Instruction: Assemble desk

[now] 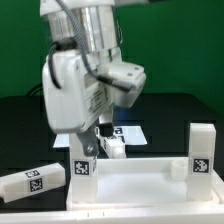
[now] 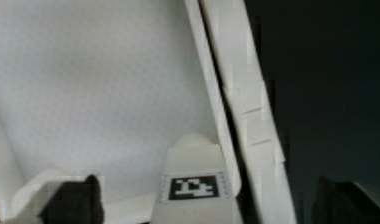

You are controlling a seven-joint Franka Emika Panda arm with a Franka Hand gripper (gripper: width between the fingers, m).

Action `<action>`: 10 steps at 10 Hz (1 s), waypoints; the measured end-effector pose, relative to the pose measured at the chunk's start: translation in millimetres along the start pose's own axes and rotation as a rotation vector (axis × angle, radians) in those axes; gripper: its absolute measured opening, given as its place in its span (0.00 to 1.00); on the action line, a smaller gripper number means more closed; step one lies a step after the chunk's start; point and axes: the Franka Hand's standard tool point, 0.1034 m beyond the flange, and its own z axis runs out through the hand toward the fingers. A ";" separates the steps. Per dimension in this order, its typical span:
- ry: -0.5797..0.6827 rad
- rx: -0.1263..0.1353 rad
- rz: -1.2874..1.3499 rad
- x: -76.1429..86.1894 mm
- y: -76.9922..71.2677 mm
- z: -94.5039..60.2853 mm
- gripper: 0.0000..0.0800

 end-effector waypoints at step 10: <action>0.034 -0.096 -0.144 -44.6 57.4 17.1 0.81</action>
Offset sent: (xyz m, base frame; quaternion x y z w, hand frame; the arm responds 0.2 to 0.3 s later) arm 0.0000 0.0000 0.0000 0.0000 0.0000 0.0000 1.0000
